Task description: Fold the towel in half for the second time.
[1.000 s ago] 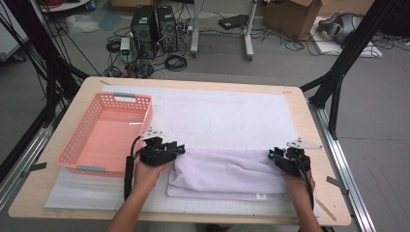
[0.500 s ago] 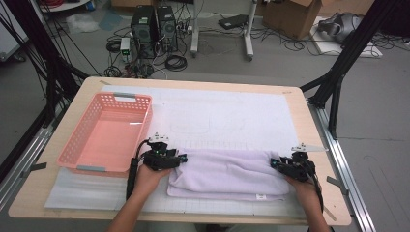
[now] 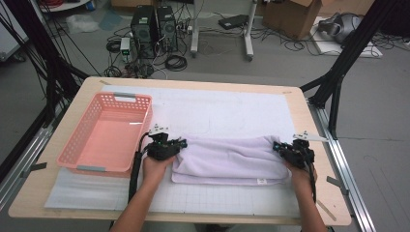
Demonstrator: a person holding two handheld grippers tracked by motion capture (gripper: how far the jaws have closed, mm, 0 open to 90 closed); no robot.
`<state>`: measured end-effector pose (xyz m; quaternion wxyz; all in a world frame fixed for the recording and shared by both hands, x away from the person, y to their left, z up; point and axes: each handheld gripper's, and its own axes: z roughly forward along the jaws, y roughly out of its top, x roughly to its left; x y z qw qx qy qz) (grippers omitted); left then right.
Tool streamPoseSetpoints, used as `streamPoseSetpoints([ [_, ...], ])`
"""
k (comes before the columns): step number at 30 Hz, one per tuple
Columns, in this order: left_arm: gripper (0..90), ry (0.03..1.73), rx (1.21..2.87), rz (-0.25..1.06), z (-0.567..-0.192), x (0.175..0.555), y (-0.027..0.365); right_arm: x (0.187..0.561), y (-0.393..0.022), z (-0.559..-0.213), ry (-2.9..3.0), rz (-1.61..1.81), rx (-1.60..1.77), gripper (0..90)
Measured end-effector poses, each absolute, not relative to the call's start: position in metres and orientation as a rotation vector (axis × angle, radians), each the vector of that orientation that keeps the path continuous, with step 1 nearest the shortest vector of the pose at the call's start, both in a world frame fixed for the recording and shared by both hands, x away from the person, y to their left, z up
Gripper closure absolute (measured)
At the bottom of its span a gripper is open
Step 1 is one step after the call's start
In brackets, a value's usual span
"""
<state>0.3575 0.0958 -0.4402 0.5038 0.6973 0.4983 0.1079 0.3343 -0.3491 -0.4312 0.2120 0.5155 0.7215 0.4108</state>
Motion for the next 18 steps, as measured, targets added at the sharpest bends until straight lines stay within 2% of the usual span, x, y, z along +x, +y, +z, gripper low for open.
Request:
streamPoseSetpoints([
  [6,73.5,1.233,1.682,0.288,-0.436,0.381,0.091,0.354,-0.35,-0.428,1.931,1.144,1.468,82.3],
  [9,59.7,1.24,1.673,0.303,-0.434,0.38,0.093,0.357,-0.346,-0.429,1.929,1.124,1.49,74.9],
  [11,50.2,1.226,1.676,0.301,-0.429,0.375,0.097,0.356,-0.348,-0.428,1.92,1.132,1.502,62.6],
  [12,48.3,1.213,1.677,0.303,-0.426,0.372,0.099,0.354,-0.351,-0.427,1.912,1.148,1.519,59.9],
  [14,47.2,1.181,1.675,0.309,-0.422,0.365,0.1,0.347,-0.356,-0.423,1.889,1.183,1.515,56.9],
  [18,47.7,1.111,1.713,0.269,-0.419,0.35,0.1,0.331,-0.361,-0.415,1.894,1.233,1.487,56.8],
])
